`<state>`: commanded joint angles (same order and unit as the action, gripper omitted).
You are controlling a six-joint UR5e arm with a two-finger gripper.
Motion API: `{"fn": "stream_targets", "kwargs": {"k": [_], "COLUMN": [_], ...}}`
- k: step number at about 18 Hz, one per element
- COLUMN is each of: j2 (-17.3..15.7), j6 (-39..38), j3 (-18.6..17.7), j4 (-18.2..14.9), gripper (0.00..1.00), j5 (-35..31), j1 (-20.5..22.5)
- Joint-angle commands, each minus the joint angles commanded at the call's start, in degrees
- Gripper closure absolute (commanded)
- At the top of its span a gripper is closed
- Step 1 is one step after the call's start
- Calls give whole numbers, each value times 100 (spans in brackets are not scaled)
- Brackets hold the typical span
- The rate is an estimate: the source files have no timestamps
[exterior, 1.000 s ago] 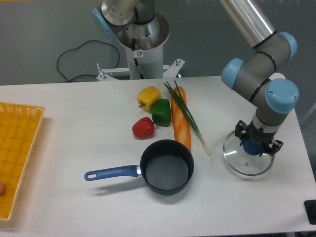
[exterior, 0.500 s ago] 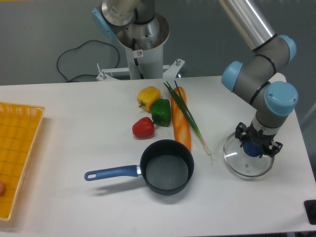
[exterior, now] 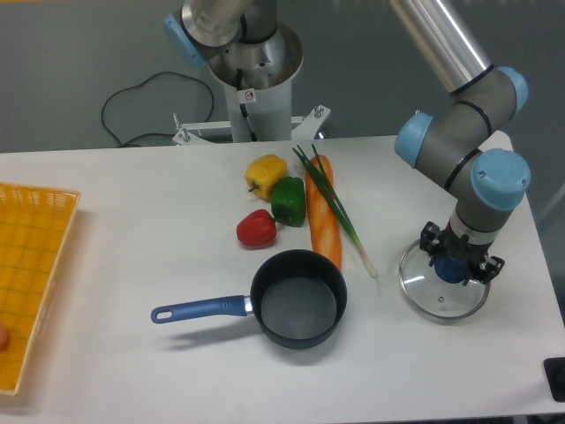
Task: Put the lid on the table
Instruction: 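Hold the lid flat on the table with the gripper closed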
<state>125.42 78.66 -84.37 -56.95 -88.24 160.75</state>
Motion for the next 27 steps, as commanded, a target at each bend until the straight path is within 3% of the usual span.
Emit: {"fn": "stream_targets", "kwargs": {"k": [27], "j2": [27], "j6": [0], "j3": [-97], "j4": [141], "gripper": [52], "j5": [0], "j1": [-9]}}
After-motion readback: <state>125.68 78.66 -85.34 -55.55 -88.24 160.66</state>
